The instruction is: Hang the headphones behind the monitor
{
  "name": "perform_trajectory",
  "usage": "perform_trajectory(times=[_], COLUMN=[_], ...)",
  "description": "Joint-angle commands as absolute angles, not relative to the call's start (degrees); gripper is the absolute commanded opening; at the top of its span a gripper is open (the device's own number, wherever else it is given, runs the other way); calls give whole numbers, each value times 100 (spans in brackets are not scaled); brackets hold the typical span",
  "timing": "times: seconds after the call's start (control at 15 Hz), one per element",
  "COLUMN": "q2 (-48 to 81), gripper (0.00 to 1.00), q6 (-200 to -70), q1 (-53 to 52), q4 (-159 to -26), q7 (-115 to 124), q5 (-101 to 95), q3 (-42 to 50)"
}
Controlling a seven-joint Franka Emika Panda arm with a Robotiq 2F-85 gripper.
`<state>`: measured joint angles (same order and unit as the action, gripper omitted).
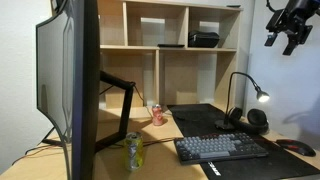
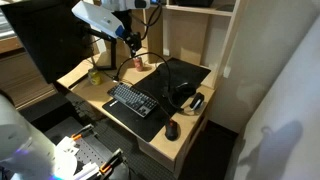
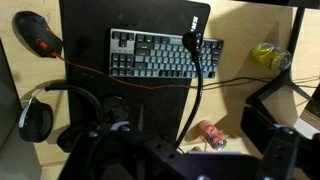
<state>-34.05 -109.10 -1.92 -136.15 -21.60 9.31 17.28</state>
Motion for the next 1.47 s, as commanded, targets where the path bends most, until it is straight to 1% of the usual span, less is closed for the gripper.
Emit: perform_trajectory(times=[0.0,0.07,0.2,0.27,0.33,0.53,0.6,0.87,0.93,1.0,1.33,1.4], q2=[-3370,-3370,-3483,-3181,-2727,-2302,-2805,-2313,-2092,-1848,-1108,-1336], gripper=[100,100,100,100,100,100,100,100,100,100,100,100], q6=[-10878,-10878,-11432,-10997,-11233,-11510,-11363,-11480,-11348,-11475,-12119,-11864], q1=[-32,-32,304,339,435,772,626,796,845,991,1083,1014], q4=[-13594,-13594,-13747,-12992,-12836,-12564,-12866,-12618,-12551,-12562,-13189,-13021], q7=[-2235,-2235,-1624,-1269,-1225,-671,-951,-790,-711,-124,1479,932], q5=[1014,1014,513,514,433,157,336,277,-24,-233,-481,-335], q3=[1604,1604,1250,1265,1418,1450,1419,1439,1344,1233,1067,1173])
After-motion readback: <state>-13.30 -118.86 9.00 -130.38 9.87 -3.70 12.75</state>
